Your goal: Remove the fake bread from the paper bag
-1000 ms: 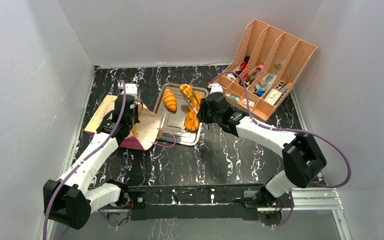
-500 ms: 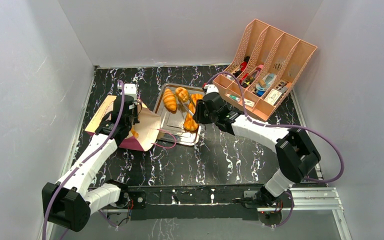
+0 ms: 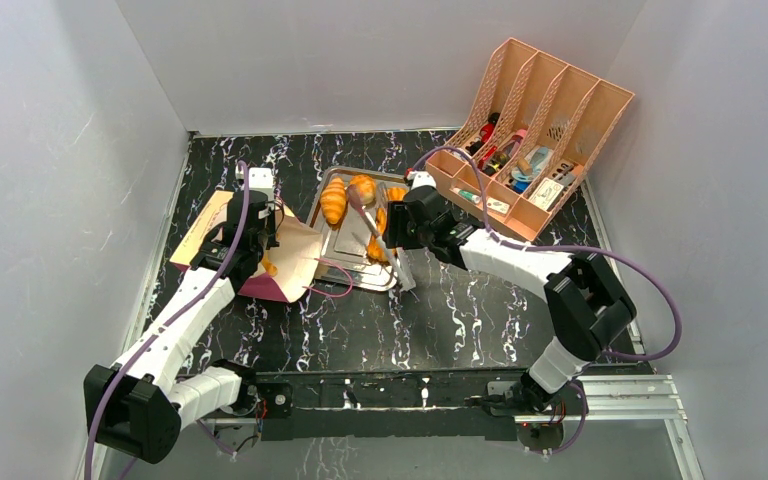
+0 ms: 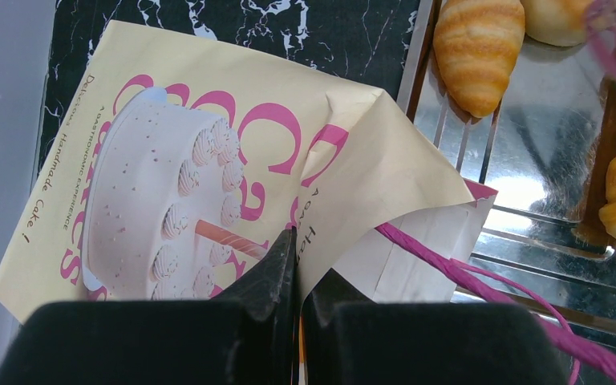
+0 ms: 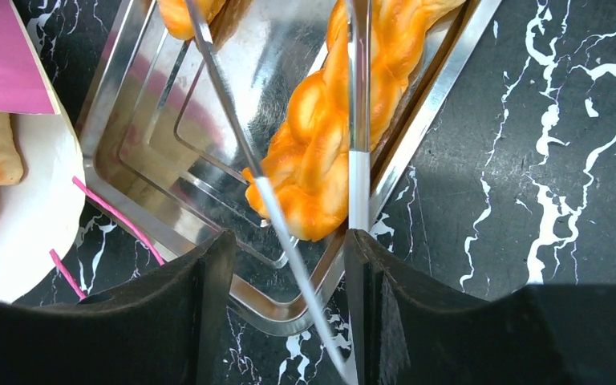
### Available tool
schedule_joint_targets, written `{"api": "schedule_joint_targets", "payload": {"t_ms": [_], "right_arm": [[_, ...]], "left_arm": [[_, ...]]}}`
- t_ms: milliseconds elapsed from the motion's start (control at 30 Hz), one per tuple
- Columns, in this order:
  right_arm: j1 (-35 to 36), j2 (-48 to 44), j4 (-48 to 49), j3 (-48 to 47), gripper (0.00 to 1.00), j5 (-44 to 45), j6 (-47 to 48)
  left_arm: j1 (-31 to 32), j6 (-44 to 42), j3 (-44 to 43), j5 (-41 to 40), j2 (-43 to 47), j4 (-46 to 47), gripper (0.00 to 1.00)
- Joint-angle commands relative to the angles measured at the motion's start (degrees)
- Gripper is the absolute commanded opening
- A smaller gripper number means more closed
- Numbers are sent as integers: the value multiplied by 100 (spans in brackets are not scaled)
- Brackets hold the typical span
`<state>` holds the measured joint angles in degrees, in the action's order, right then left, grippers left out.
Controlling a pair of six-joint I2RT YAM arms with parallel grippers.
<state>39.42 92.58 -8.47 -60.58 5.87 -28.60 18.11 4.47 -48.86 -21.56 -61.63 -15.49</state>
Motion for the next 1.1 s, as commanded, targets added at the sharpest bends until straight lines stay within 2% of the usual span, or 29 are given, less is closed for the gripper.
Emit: {"api": "schedule_joint_targets", "payload": {"t_ms": [0, 133, 333, 467, 733, 1067], "right_arm": [[-18, -404, 352, -128, 50, 96, -5], [-18, -564, 410, -55, 47, 97, 10], [-18, -473, 353, 130, 49, 235, 207], [-30, -428, 628, 541, 55, 358, 342], [-39, -400, 1190, 1013, 64, -117, 435], [-34, -197, 1531, 1182, 67, -316, 556]], "left_arm": [[-16, -3, -86, 73, 157, -102, 0], [-13, -20, -89, 51, 176, -121, 0], [-18, -22, -128, 57, 194, -169, 0], [-16, -37, -142, 47, 188, -192, 0], [-18, -60, -137, 38, 127, -170, 0], [-17, -25, -67, 64, 45, -86, 0]]}}
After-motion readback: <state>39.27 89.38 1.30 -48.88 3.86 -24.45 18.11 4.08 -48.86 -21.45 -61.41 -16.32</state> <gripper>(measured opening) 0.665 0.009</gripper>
